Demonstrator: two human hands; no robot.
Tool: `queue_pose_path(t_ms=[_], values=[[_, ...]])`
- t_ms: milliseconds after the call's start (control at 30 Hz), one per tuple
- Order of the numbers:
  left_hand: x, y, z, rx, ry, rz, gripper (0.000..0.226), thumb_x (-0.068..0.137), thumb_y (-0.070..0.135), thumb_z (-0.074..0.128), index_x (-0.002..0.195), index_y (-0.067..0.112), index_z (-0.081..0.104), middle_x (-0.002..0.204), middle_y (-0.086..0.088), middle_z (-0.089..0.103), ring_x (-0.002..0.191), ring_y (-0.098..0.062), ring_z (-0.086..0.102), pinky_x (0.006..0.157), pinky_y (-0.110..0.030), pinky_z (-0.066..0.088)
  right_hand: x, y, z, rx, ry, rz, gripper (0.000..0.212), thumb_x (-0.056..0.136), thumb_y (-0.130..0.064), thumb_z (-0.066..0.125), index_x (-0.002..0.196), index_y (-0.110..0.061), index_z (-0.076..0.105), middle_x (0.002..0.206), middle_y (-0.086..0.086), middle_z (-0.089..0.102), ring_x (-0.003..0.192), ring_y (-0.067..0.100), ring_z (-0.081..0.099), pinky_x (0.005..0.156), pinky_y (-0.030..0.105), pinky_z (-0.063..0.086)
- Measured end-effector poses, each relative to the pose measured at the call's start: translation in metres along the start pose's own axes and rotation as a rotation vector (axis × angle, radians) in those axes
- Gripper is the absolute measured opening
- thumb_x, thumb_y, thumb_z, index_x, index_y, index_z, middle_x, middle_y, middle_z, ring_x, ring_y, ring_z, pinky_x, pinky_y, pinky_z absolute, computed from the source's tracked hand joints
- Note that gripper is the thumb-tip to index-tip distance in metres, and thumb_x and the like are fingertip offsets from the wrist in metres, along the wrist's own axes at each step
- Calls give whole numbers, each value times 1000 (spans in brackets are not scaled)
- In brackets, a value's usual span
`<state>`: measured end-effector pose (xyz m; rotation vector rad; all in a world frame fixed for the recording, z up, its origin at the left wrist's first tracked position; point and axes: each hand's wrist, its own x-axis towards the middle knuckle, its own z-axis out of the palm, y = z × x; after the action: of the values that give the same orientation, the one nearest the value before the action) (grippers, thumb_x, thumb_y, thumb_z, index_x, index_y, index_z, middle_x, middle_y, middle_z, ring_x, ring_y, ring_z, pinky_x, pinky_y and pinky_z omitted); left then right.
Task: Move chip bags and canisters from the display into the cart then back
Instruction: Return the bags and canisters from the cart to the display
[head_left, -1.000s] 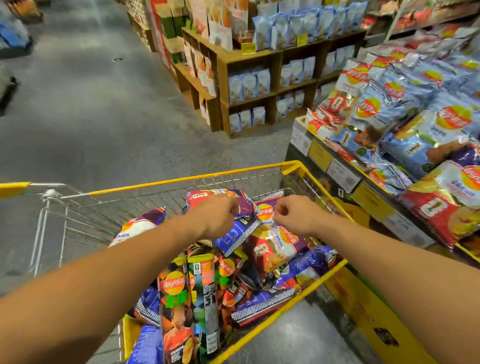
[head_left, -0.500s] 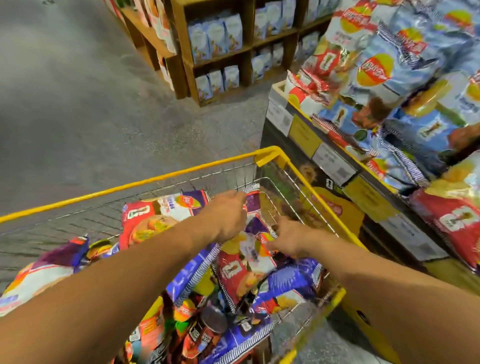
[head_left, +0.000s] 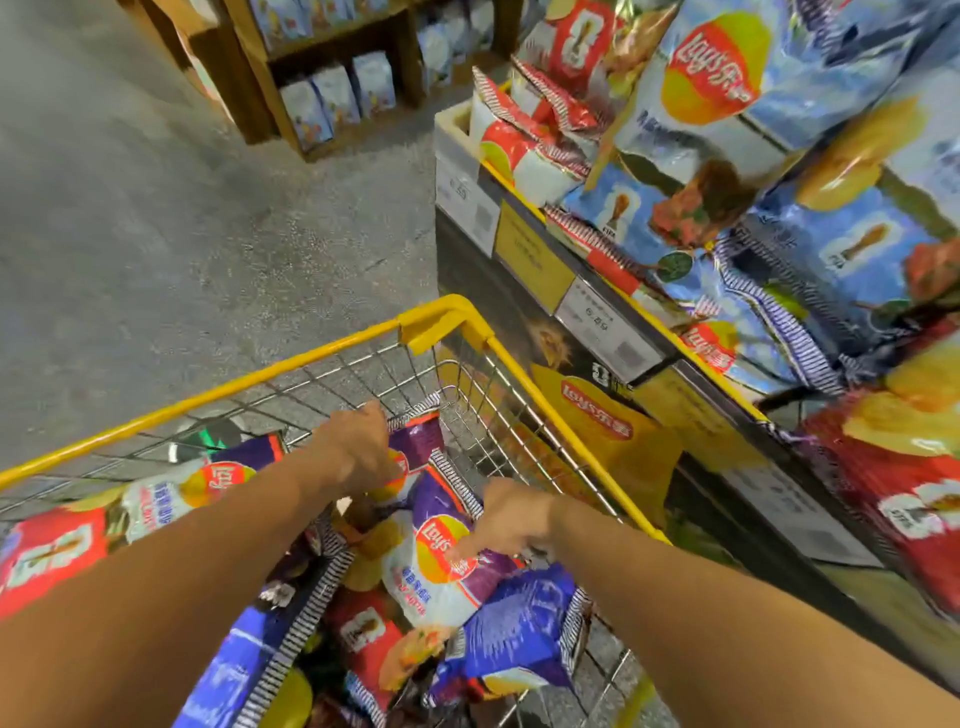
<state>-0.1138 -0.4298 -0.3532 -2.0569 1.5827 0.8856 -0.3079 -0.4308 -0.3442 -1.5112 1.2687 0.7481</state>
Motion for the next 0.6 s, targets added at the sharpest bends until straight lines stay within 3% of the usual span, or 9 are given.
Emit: queue_pose_path(t_ms=[67,133,200,267,333,367,467,600], values=[[0,4,-2,126,-6,26,62,86,46,61,136,17,41,139,-14,48,128,-35,45,105,-42,42,-1,-2,-4,37,26,-19,73,76,-42,83,132,-4,55,137,8,59,115,22,62,97,34,53],[0,4,4,193,-24,57,59,87,44,59,139,28,38,144,-10,39,133,-35,37,108,-45,38,-8,-5,-9,25,64,-44,79,78,-39,81,142,-7,48,146,5,50,128,25,54,107,37,46],[3,3,12,132,-66,63,64,82,39,64,137,26,33,145,-10,39,133,-35,40,108,-47,38,-13,-3,-13,16,80,-69,76,81,-34,79,145,-11,45,148,3,47,131,25,52,110,39,44],[2,2,17,118,-132,85,86,79,34,69,147,15,19,146,-13,44,134,-33,45,109,-43,39,-19,1,-14,37,54,-106,61,85,-26,75,140,-13,51,141,6,56,124,25,58,106,42,47],[-5,3,16,198,-129,68,105,77,33,71,154,10,4,149,-13,43,136,-31,43,112,-43,37,-27,5,-12,-19,75,-128,66,87,-28,73,144,-14,44,144,6,53,127,24,55,108,40,46],[-10,2,13,238,-103,66,105,77,36,72,155,11,7,149,-13,43,137,-31,43,113,-44,36,-32,6,-10,-51,92,-129,75,86,-31,74,149,-15,36,149,6,47,132,24,51,110,39,43],[-26,-4,-1,292,49,156,70,77,47,67,136,19,45,137,-11,53,128,-32,48,107,-46,42,-49,5,-5,-53,187,-162,89,81,-34,79,153,-20,29,154,4,41,136,24,46,112,38,40],[-57,-10,-27,107,67,224,71,91,47,61,149,21,29,147,-14,45,134,-33,44,108,-36,38,-88,0,-14,-25,280,-196,83,81,-29,81,151,-19,36,153,4,44,138,21,44,113,32,38]])
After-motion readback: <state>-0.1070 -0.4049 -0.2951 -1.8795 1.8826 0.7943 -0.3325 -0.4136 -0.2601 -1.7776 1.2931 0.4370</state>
